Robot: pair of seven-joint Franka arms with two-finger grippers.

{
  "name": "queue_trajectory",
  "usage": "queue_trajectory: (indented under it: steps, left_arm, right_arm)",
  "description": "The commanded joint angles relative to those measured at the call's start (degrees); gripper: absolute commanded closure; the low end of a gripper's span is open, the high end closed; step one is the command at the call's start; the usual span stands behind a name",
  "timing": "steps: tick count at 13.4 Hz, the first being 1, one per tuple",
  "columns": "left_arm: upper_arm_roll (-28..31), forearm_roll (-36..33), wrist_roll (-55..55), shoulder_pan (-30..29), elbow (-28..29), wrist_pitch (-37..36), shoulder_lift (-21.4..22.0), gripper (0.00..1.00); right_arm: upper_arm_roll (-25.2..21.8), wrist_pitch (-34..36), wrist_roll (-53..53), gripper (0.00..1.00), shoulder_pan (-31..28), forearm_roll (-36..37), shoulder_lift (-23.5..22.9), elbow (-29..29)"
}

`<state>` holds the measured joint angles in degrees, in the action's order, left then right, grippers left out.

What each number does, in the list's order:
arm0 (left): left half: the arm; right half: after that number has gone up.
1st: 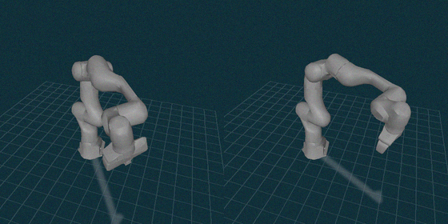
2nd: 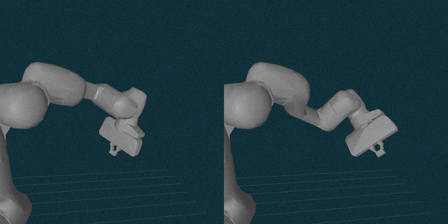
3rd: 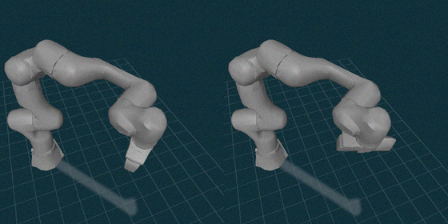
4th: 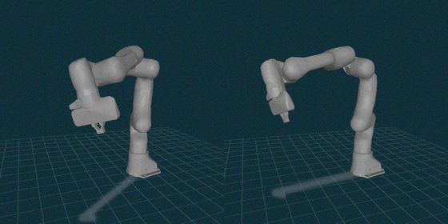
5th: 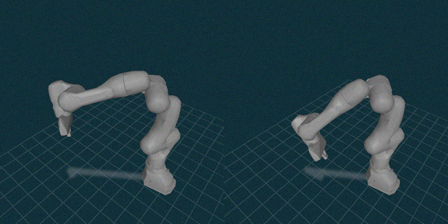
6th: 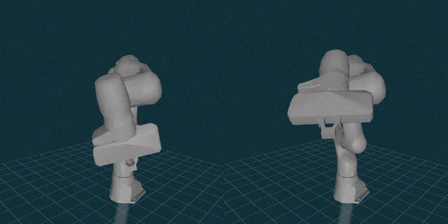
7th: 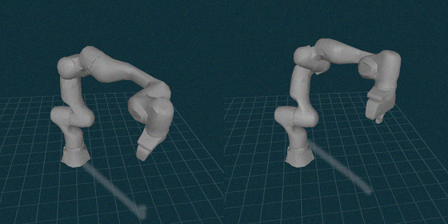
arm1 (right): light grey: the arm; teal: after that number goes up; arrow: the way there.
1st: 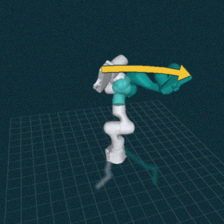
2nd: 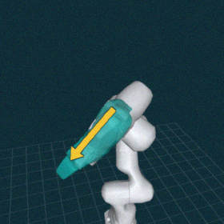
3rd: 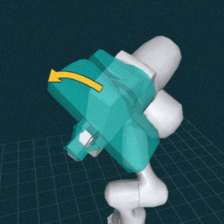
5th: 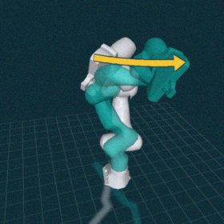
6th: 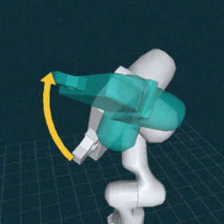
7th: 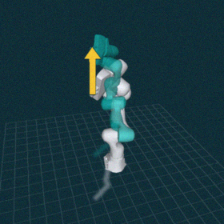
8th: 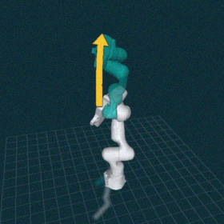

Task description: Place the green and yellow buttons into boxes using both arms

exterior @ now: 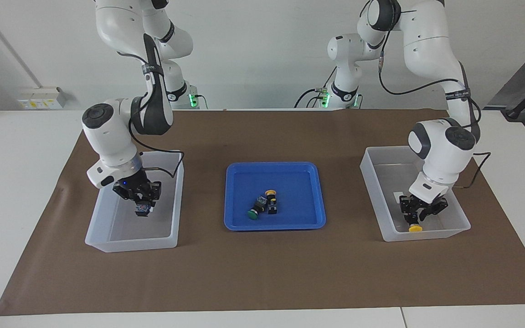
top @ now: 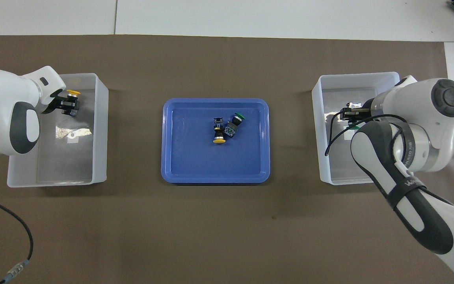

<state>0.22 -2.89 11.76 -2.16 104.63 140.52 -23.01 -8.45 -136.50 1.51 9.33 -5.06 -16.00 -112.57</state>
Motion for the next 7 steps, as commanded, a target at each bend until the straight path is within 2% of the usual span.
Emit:
queue_trajectory:
  steps: [1, 4, 7]
  left_arm:
    - [-0.31, 1.05, 0.46, 0.05, 0.49, -5.93, 7.07, 0.0]
    - [-0.57, 1.05, -2.6, 2.32, 0.49, -9.65, 11.75, 0.0]
    - [-0.66, 1.05, -11.46, 9.86, 0.92, -9.31, 12.11, 0.0]
  right_arm:
    - [0.72, -1.05, -2.55, 1.0, -1.77, 0.58, -0.26, -0.46]
    - [0.72, -3.42, -8.08, 1.0, -4.23, 0.58, -0.79, -1.42]
    - [0.72, -3.69, -8.54, 1.0, -4.24, -0.3, -1.23, -1.6]
